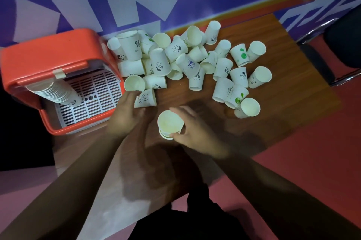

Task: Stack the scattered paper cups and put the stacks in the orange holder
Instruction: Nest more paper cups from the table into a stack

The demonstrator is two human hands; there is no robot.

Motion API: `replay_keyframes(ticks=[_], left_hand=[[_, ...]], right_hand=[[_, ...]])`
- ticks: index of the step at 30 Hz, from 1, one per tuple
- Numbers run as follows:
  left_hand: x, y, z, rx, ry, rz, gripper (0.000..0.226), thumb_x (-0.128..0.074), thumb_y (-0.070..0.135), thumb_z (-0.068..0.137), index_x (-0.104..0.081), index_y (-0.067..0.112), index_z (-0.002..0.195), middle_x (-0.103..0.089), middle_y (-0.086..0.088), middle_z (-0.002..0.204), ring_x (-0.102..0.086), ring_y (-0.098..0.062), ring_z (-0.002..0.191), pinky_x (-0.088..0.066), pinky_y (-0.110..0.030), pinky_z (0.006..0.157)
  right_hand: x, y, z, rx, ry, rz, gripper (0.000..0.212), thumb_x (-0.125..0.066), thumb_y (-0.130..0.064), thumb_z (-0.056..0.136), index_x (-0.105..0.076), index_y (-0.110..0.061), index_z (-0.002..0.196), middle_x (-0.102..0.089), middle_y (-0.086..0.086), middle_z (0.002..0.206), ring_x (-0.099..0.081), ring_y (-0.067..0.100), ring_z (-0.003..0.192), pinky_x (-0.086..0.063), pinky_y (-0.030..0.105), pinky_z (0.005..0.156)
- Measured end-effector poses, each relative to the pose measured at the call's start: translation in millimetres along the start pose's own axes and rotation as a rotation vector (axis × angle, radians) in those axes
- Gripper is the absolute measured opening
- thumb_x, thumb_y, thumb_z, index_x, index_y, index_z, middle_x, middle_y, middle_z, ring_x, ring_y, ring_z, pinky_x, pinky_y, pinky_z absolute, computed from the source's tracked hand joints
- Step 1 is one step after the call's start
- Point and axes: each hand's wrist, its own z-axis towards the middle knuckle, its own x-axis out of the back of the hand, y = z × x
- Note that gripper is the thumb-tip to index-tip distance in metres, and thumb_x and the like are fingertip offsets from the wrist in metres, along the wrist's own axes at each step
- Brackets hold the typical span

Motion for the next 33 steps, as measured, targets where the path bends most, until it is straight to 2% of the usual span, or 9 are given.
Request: replay_keyframes(ticks=[5,10,12,16,19,22,27,32,33], left_hand=[[-15.1,6.5,35.1,-0.073,-0.103,0.229,0.070,-0.078,0.015,0.079,-0.049,0.005,0.143,-0.052,-0.019,0.137,-0.052,-0.039,0.121,-0.045,-0.046,0.099],[-39.9,-4.8,45.4,-0.051,-0.217,0.361,0.079,-0.077,0.026,0.083,-0.039,0.008,0.150,-0.049,-0.019,0.144,-0.048,-0.038,0.129,-0.043,-0.048,0.105],[-45.8,-11.4,47.0,-0.060,-0.225,0.409,0.078,-0.077,0.026,0.084,-0.039,0.011,0.151,-0.046,-0.017,0.147,-0.045,-0.037,0.131,-0.041,-0.048,0.107],[-51.6,-20.4,53.5,-0.111,-0.226,0.524,0.075,-0.079,0.022,0.080,-0.047,0.014,0.147,-0.049,-0.021,0.140,-0.045,-0.042,0.120,-0.042,-0.052,0.097],[-56.0,-20.5,54.5,-0.130,-0.216,0.588,0.060,-0.076,0.017,0.080,-0.056,0.015,0.137,-0.054,-0.022,0.131,-0.046,-0.042,0.111,-0.042,-0.051,0.092],[-56.4,-14.9,54.2,-0.139,-0.194,0.582,0.045,-0.078,0.020,0.080,-0.064,0.011,0.122,-0.058,-0.022,0.119,-0.047,-0.043,0.105,-0.042,-0.051,0.087],[-37.7,9.9,38.5,-0.091,-0.095,0.236,0.050,-0.082,0.029,0.081,-0.059,0.013,0.122,-0.055,-0.017,0.126,-0.047,-0.037,0.117,-0.043,-0.049,0.095],[-10.5,49.9,11.8,-0.020,-0.013,-0.369,0.063,-0.078,0.024,0.087,-0.043,0.029,0.138,-0.053,0.016,0.131,-0.052,0.001,0.114,-0.045,-0.013,0.090],[-6.8,56.4,3.9,-0.011,-0.010,-0.457,0.062,-0.077,0.023,0.088,-0.043,0.028,0.139,-0.053,0.016,0.131,-0.053,0.002,0.117,-0.046,-0.009,0.087]], right_hand=[[-25.4,13.2,-3.0,-0.065,-0.074,-0.274,0.077,-0.071,-0.040,0.082,-0.040,-0.012,0.146,-0.041,0.003,0.144,-0.039,0.025,0.129,-0.035,0.039,0.109],[-25.0,15.6,-4.9,-0.180,-0.033,-0.180,0.083,-0.071,-0.050,0.080,-0.037,-0.019,0.148,-0.037,0.000,0.148,-0.030,0.019,0.136,-0.029,0.035,0.113],[-12.3,21.7,-6.2,-0.235,0.090,-0.162,0.073,-0.066,-0.051,0.084,-0.042,-0.017,0.145,-0.040,0.004,0.146,-0.034,0.022,0.134,-0.032,0.037,0.110],[28.0,60.6,-21.1,-0.402,0.480,-0.268,0.053,-0.059,-0.036,0.086,-0.055,-0.006,0.129,-0.051,0.017,0.130,-0.048,0.033,0.121,-0.045,0.048,0.099],[58.5,91.5,-31.1,-0.602,0.537,-0.372,0.051,-0.061,-0.028,0.087,-0.051,-0.003,0.131,-0.044,0.019,0.135,-0.042,0.035,0.125,-0.043,0.048,0.102],[69.7,116.3,-30.3,-0.781,0.454,-0.389,0.048,-0.059,-0.027,0.090,-0.050,-0.003,0.131,-0.035,0.019,0.144,-0.036,0.036,0.130,-0.036,0.044,0.109],[66.7,135.7,-23.3,-0.848,0.371,-0.462,0.036,-0.053,-0.026,0.096,-0.062,-0.004,0.123,-0.037,0.018,0.143,-0.038,0.035,0.128,-0.035,0.043,0.105],[67.5,134.9,-30.1,-0.802,0.401,-0.512,0.026,-0.062,-0.012,0.087,-0.069,-0.004,0.111,-0.045,0.014,0.133,-0.042,0.033,0.120,-0.043,0.041,0.097],[67.8,133.1,-32.9,-0.772,0.428,-0.536,0.024,-0.063,-0.013,0.086,-0.070,-0.005,0.107,-0.047,0.012,0.130,-0.043,0.032,0.118,-0.043,0.040,0.096]])
